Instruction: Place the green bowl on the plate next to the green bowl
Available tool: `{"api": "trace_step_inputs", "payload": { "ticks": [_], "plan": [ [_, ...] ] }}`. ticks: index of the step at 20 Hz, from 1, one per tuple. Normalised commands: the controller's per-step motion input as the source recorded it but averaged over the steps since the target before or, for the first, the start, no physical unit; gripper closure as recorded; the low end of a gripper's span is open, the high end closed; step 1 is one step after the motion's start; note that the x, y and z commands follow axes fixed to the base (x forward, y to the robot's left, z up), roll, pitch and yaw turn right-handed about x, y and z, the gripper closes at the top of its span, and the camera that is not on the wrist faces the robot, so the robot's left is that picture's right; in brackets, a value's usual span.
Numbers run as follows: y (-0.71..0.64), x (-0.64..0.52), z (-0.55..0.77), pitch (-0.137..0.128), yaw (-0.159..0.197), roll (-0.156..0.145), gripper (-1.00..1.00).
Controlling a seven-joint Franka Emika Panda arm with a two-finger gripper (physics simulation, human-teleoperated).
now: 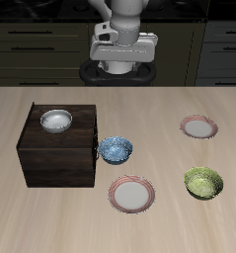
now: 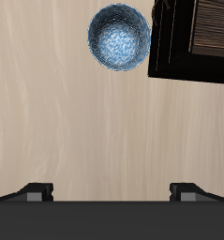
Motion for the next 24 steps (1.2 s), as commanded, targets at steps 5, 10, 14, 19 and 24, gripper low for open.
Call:
{"api": "trace_step_inputs", "payload": {
  "ticks": [5, 10, 14, 19, 24],
  "plan": [
    [0.06, 0.2, 0.02, -0.005, 0.007, -0.023, -1.0],
    [0.12, 0.27, 0.05, 0.015, -0.003, -0.009, -1.0],
    [0.13, 0.25, -0.05, -0.005, -0.003, 0.01, -1.0],
    [0.23, 0.26, 0.01, 0.005, 0.033, 0.029, -1.0],
    [0.12, 0.22, 0.03, -0.02, 0.033, -0.002, -1.0]
  ]
}}
